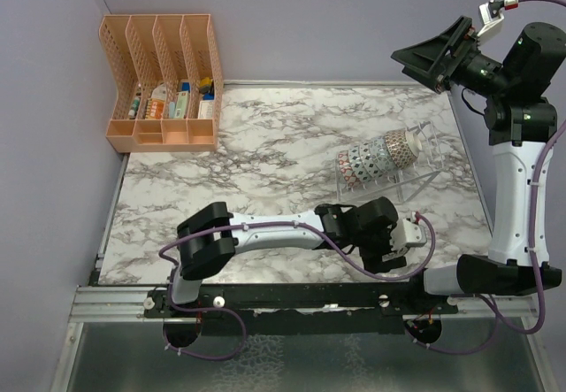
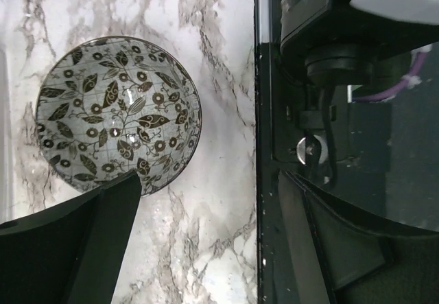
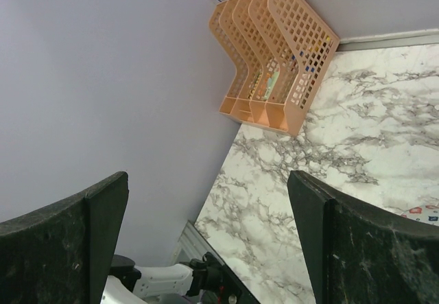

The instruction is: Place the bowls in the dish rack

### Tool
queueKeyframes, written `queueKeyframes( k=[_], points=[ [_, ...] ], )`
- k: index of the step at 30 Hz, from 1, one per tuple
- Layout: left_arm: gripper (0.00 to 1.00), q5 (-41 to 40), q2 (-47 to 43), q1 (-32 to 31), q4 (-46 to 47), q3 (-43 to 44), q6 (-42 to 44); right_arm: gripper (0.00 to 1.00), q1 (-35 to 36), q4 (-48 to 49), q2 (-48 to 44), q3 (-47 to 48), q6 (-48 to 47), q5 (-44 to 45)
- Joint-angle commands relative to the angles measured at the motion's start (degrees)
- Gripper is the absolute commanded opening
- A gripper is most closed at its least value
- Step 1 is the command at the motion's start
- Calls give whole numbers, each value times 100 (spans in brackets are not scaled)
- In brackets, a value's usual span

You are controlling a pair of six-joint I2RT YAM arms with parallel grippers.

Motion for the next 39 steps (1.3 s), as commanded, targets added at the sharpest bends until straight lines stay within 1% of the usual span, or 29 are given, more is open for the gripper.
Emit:
queueKeyframes(
  k=[1, 5, 9, 14, 18, 22, 26, 27, 30, 31, 35, 36, 37, 39],
  points=[
    [84, -280, 351, -94, 372, 255, 702, 100, -37, -188, -150, 91, -159, 63],
    [84, -628, 722, -242, 381, 489, 1027, 100, -37, -223, -143, 53, -201, 27],
    [83, -742, 1011, -277, 511, 554, 1146, 100, -37, -271, -133, 41, -245, 12],
    [74, -888, 1139, -298, 584, 387, 1236, 100, -37, -356, -120, 0, -334, 16],
    [72, -1265, 1201, -294, 797, 157, 1394, 100, -37, -339, -72, 8, -354, -1],
    [60, -1575, 1358, -303, 825, 210, 1471, 100, -37, -313, 13, 31, -371, -18],
    [58, -1503, 1460, -296, 887, 205, 1451, 100, -37, -318, 82, 38, -410, -19],
    [55, -1461, 1488, -298, 874, 204, 1435, 100, -37, -320, 89, 40, -421, -18],
    [38, -1384, 1518, -295, 798, 192, 1389, 100, -37, -335, 119, 48, -448, -3],
    [33, -1374, 1496, -294, 787, 169, 1370, 100, -37, -337, 128, 55, -461, 3],
    [22, -1351, 1328, -294, 738, 20, 1294, 100, -37, -346, 168, 117, -476, 24],
    [13, -1341, 1261, -298, 701, -6, 1270, 100, -37, -358, 173, 147, -483, 37],
    [0, -1327, 1197, -296, 667, -39, 1242, 100, -37, -363, 189, 170, -497, 54],
    [0, -1268, 1039, -294, 572, -90, 1185, 100, -37, -388, 190, 212, -503, 95]
  ],
)
